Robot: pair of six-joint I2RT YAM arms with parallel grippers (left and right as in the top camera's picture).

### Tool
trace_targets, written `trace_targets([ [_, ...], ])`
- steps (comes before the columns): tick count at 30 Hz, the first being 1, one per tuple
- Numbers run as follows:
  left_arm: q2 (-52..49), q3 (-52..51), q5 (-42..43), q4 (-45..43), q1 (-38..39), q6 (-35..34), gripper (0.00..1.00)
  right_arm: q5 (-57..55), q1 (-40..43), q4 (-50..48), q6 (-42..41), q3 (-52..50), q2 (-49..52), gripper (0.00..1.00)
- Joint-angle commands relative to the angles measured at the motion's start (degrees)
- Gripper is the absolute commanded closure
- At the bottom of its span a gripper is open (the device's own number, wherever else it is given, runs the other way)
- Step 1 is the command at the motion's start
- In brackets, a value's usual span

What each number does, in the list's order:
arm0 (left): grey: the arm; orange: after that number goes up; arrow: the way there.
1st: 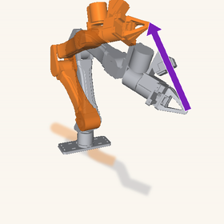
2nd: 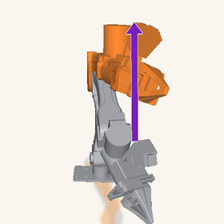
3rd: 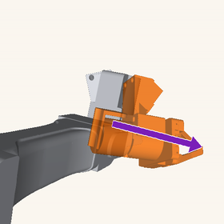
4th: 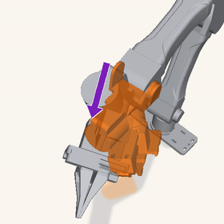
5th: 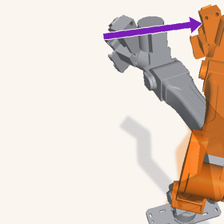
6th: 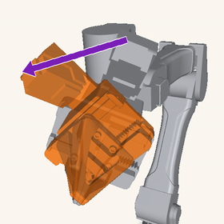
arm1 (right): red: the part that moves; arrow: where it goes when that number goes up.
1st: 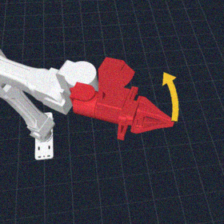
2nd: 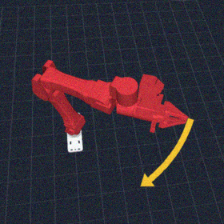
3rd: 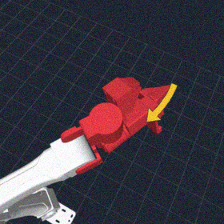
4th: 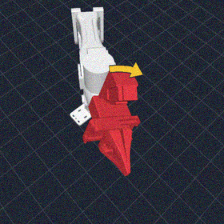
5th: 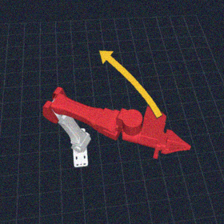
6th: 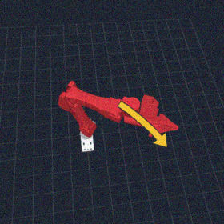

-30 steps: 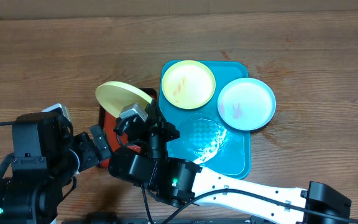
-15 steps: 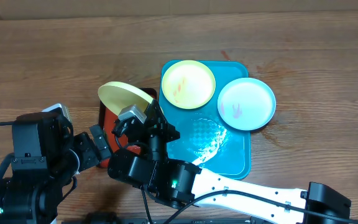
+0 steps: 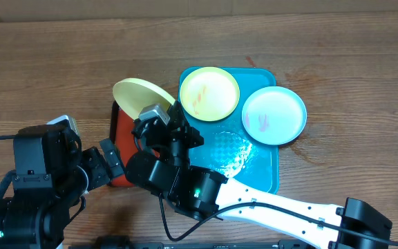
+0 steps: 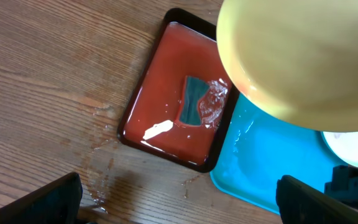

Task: Clean dirty plates on tray and stack at the side
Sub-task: 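Lift the yellow plate with the right gripper and tilt it over the red tray, then carry the yellow plate right and set it on the table beside the tray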

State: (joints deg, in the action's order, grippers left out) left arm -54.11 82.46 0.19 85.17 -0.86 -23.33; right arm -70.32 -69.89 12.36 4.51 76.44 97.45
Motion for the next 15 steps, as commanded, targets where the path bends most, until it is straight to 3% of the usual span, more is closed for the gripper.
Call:
trace_targets([
  [1, 0.13, 0.72, -0.76, -0.02, -0.28, 1.51, 0.00, 0.55, 0.44, -0.72, -1.25, 0.83, -1.20, 0.96],
  [15, 0.13, 0.72, -0.76, -0.02, -0.28, 1.51, 0.00, -3.78, 0.42, 0.48, 1.75, 0.83, -1.20, 0.96],
])
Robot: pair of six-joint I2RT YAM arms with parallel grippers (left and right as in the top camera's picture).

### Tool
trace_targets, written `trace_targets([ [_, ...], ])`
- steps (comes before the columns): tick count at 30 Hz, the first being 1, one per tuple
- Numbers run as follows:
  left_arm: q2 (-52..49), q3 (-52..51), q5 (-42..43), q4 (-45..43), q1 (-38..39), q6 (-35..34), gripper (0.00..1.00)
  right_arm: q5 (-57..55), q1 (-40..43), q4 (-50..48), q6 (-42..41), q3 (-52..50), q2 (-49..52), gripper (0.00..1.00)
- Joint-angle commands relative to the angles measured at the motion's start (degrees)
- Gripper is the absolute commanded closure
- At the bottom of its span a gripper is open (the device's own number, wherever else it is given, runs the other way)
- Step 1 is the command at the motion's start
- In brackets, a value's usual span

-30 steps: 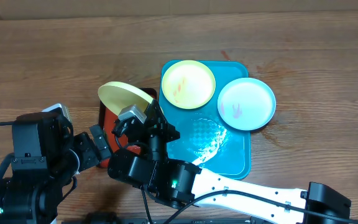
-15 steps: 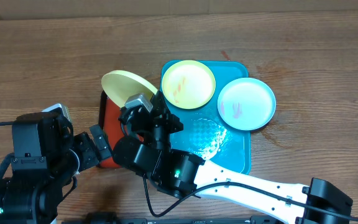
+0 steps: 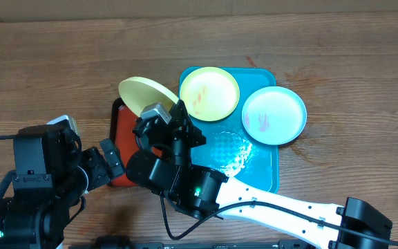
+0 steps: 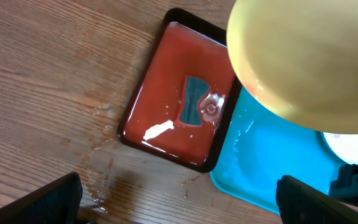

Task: Clean dirty plates on tray and stack at the side
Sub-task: 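Carry the yellow plate right and set it on the table beside the tray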

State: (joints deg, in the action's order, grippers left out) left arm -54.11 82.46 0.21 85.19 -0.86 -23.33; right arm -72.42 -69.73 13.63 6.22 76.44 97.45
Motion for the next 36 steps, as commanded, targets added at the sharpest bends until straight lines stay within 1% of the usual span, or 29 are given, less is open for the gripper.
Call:
trace_targets([
  [1, 0.13, 0.72, -0.79, -0.07, -0.28, 1.51, 0.00, -1.68, 0.26, -0.98, 0.04, 0.83, -1.20, 0.96],
  [9, 0.13, 0.72, -0.79, -0.07, -0.28, 1.51, 0.00, -1.62, 0.42, -1.36, 0.76, 0.83, -1.20, 0.96],
  [10, 0.13, 0.72, -0.79, -0.04, -0.28, 1.51, 0.01, -1.62, 0.90, -1.25, -1.44, 0.83, -1.20, 0.96],
  [13, 0.13, 0.72, -0.79, -0.04, -0.28, 1.51, 0.00, 1.05, 4.13, 3.85, -15.15, 0.83, -1.20, 0.96],
  [14, 0.13, 0.72, -0.79, -0.04, -0.28, 1.51, 0.00, 4.48, 5.84, 6.78, -20.83, 0.83, -1.20, 0.96],
  [16, 0.13, 0.72, -0.79, -0.07, -0.28, 1.51, 0.00, 15.72, 9.81, 11.85, -31.17, 0.83, -1.29, 0.96],
  [17, 0.13, 0.72, -0.81, -0.07, -0.28, 1.51, 0.00, 22.93, 12.15, 13.25, -35.01, 0.83, -1.33, 0.96],
  [18, 0.13, 0.72, -0.79, -0.07, -0.28, 1.51, 0.00, 30.27, 14.64, 13.88, -37.03, 0.90, -1.42, 0.96],
  [21, 0.13, 0.72, -0.79, -0.04, -0.28, 1.51, 0.00, 51.56, 22.67, 15.04, -37.79, 1.31, -3.26, 0.96],
  [24, 0.13, 0.72, -0.79, -0.04, -0.28, 1.51, 0.00, 65.55, 30.38, 17.05, -37.79, 1.95, -7.69, 0.96],
  [27, 0.13, 0.72, -0.81, -0.04, -0.28, 1.51, 0.00, 70.93, 38.47, 21.11, -38.25, 2.03, -13.55, 0.96],
  [31, 0.13, 0.72, -0.79, -0.07, -0.28, 1.51, 0.00, 71.30, 53.27, 32.74, -42.10, 2.01, -20.44, 0.96],
  [34, 0.13, 0.72, -0.79, -0.02, -0.28, 1.51, 0.00, 71.25, 66.97, 41.83, -41.88, 2.01, -22.27, 0.96],
  [36, 0.13, 0.72, -0.79, -0.04, -0.28, 1.51, 0.00, 71.23, 74.82, 45.75, -41.79, 1.73, -21.88, 0.96],
])
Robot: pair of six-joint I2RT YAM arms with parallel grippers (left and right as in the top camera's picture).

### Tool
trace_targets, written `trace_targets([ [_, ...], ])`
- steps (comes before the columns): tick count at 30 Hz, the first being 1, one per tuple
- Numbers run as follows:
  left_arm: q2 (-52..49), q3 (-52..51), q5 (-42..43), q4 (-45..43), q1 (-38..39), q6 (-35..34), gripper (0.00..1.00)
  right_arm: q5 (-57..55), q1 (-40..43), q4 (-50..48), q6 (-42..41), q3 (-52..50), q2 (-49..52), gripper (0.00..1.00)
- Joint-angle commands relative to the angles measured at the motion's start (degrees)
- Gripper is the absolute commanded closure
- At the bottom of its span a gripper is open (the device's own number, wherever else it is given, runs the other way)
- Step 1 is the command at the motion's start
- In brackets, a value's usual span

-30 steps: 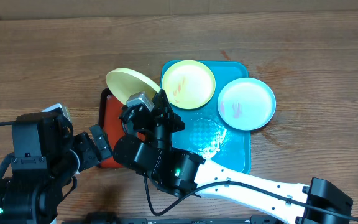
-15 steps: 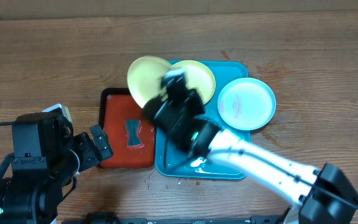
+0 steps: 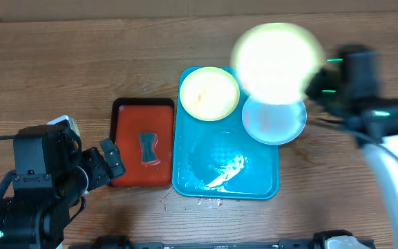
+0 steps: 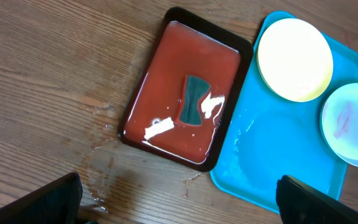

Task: Clean dirty plates on tray and stack at the side
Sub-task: 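Carry the yellow plate right and set it on the table beside the tray, then grasp the light-blue plate rim with the right gripper and slide it down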

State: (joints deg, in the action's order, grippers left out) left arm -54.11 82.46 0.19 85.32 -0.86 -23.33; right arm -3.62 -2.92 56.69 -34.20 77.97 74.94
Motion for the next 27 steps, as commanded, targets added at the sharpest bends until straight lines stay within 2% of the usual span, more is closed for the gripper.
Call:
trace_targets([
  [1, 0.13, 0.72, -0.76, -0.17, -0.28, 1.51, 0.00, 2.43, 12.70, 4.46, -1.22, -0.33, 1.18, 0.96],
  [7, 0.13, 0.72, -0.76, -0.17, -0.28, 1.51, 0.00, 2.27, 30.42, 6.62, 2.93, -5.68, 6.34, 0.96],
  [12, 0.13, 0.72, -0.76, -0.17, -0.28, 1.51, 0.00, 2.25, 36.92, 3.04, 2.97, -13.00, 12.28, 0.96],
  [17, 0.13, 0.72, -0.76, -0.17, -0.28, 1.51, 0.00, 3.32, 35.85, -1.29, 2.91, -20.46, 15.32, 0.96],
  [27, 0.13, 0.68, -0.76, -0.17, -0.28, 1.51, 0.00, -2.45, 22.32, -1.16, 2.47, -25.22, 15.19, 0.96],
])
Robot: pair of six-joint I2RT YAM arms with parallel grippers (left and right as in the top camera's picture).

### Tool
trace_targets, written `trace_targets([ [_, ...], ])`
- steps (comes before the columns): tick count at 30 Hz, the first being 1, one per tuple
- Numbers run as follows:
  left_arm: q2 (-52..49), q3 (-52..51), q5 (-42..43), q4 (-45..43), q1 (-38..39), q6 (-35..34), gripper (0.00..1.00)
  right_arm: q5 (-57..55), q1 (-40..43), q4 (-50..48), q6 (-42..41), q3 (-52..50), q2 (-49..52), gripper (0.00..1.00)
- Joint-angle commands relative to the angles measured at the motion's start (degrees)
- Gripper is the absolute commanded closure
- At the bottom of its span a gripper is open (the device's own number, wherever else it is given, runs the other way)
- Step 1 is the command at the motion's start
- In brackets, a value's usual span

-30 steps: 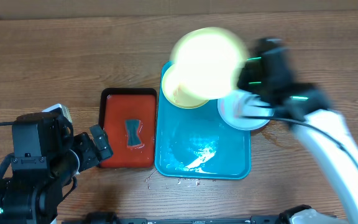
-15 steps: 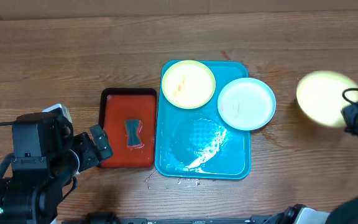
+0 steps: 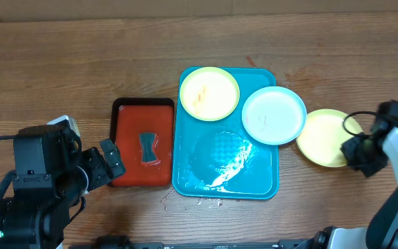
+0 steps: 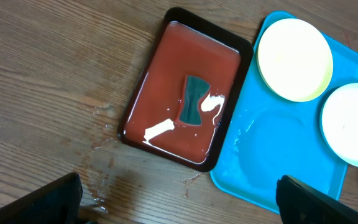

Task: Clean dirty plates on tray and stack at the side
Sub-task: 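Grasp the light-blue plate rim with the right gripper and slide it down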

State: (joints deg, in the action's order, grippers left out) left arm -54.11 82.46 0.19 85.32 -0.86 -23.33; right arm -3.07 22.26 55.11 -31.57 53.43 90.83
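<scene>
A blue tray (image 3: 254, 176) holds a yellow plate (image 3: 209, 93) with orange smears at its far left and a white plate (image 3: 273, 115) with a faint mark over its right edge. Both plates, yellow (image 4: 294, 59) and white (image 4: 352, 134), also show in the left wrist view. A second yellow plate (image 3: 323, 137) lies flat on the table right of the tray. My right gripper (image 3: 358, 151) sits over its right rim, apparently still shut on it. My left gripper (image 4: 179, 205) hangs open over bare wood, near the red tray's corner (image 3: 106, 166).
A red tray (image 3: 126, 114) with water and a dark sponge (image 3: 147, 146) stands left of the blue tray; it shows too in the left wrist view (image 4: 160, 68), sponge (image 4: 194, 109) in its middle. Water drops lie on the wood (image 4: 101, 180) and the blue tray is wet.
The right gripper has moved from the air above the white plate to the table right of the tray. The yellow plate it carried now lies flat there. My left arm has not moved.
The right gripper held a yellow plate tilted over the red tray, hiding part of it. A moment later the plate was a little further right. Then it was high over the tray's far right. Now it rests on the table beside the tray.
</scene>
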Motion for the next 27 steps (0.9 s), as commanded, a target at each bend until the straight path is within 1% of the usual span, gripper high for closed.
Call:
trace_targets([
  [1, 0.13, 0.68, -0.76, -0.17, -0.28, 1.51, 0.00, -4.00, -3.87, 1.01, -0.15, -0.44, -0.70, 0.96],
  [2, 0.13, 0.68, -0.76, -0.17, -0.28, 1.51, 0.00, -5.40, -4.72, 1.70, -0.15, -0.02, -0.72, 0.88],
  [3, 0.13, 0.68, -0.76, -0.17, -0.28, 1.51, 0.00, -6.84, -5.31, 2.38, -0.17, 0.59, -0.81, 0.61],
  [4, 0.13, 0.68, -0.76, -0.17, -0.28, 1.51, 0.00, -7.74, -5.68, 3.04, -0.22, 1.36, -0.90, 0.46],
  [5, 0.13, 0.68, -0.79, -0.17, -0.28, 1.51, 0.00, -7.82, -5.77, 3.58, -0.20, 2.43, -1.09, 0.41],
  [7, 0.13, 0.68, -0.76, -0.17, -0.28, 1.51, 0.00, -5.88, -5.79, 4.24, 0.37, 4.70, -1.84, 0.39],
  [8, 0.13, 0.68, -0.76, -0.17, -0.28, 1.51, 0.00, -3.58, -5.84, 4.15, 2.08, 5.86, -2.34, 0.40],
  [10, 0.13, 0.68, -0.76, -0.17, -0.28, 1.51, 0.00, 4.26, -6.19, 2.45, 7.93, 7.76, -3.50, 0.41],
  [13, 0.13, 0.68, -0.76, -0.17, -0.28, 1.51, 0.00, 20.04, -7.15, -2.56, 18.01, 8.68, -4.33, 0.41],
  [15, 0.13, 0.68, -0.76, -0.17, -0.28, 1.51, 0.00, 24.87, -8.35, -5.66, 20.04, 8.39, -4.04, 0.41],
  [19, 0.13, 0.68, -0.76, -0.17, -0.28, 1.51, 0.00, 19.56, -11.96, -12.59, 20.02, 5.75, -3.41, 0.39],
  [21, 0.13, 0.68, -0.76, -0.17, -0.28, 1.51, 0.00, 17.22, -13.77, -16.04, 19.80, 4.09, -2.47, 0.36],
  [23, 0.13, 0.68, -0.76, -0.17, -0.28, 1.51, 0.00, 16.50, -15.34, -19.17, 19.82, 2.40, -1.25, 0.36],
  [24, 0.13, 0.68, -0.76, -0.17, -0.28, 1.51, 0.00, 16.06, -15.91, -20.46, 19.78, 1.73, -0.61, 0.36],
  [26, 0.13, 0.68, -0.76, -0.20, -0.28, 1.51, 0.00, 14.45, -16.70, -21.84, 19.56, 1.14, 0.79, 0.41],
  [27, 0.13, 0.68, -0.76, -0.17, -0.28, 1.51, 0.00, 13.64, -16.81, -22.01, 19.45, 1.14, 1.51, 0.42],
])
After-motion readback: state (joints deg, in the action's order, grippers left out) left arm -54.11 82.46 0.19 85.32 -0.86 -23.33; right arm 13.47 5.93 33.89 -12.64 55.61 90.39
